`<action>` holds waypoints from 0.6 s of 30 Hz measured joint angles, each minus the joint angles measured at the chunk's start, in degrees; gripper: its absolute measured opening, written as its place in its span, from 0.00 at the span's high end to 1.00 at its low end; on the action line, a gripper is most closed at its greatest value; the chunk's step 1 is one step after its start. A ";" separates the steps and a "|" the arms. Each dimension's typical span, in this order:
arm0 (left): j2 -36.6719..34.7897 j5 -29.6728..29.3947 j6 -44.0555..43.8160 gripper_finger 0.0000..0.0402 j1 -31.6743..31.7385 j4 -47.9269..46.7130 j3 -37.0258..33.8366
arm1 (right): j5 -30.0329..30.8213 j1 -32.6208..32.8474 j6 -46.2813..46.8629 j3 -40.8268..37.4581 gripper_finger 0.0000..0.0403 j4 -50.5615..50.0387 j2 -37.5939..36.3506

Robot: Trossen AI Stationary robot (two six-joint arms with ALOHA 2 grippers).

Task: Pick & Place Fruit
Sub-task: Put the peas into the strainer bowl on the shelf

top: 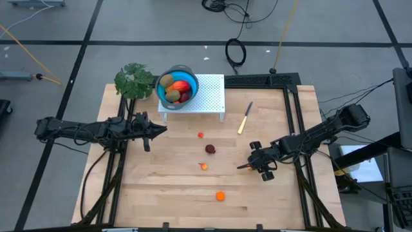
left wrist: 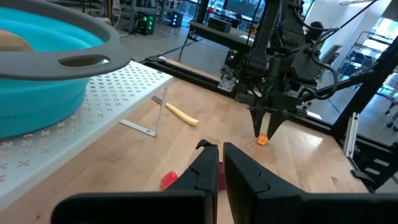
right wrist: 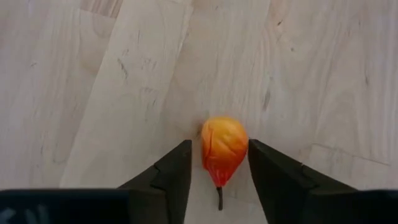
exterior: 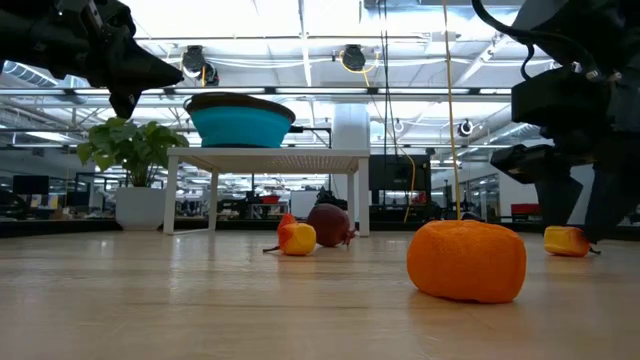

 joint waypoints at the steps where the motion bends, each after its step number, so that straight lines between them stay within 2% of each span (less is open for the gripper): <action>1: 0.00 0.00 0.00 0.95 0.00 0.00 0.00 | 0.00 0.00 0.00 0.00 0.66 0.00 0.00; 10: 0.00 0.00 -1.02 0.95 0.00 0.00 0.00 | -0.02 0.00 0.00 0.00 0.82 1.05 -0.11; 18: 0.02 -0.01 -8.18 0.95 -0.02 0.54 0.00 | -0.11 -2.00 0.02 0.00 0.84 13.22 -4.02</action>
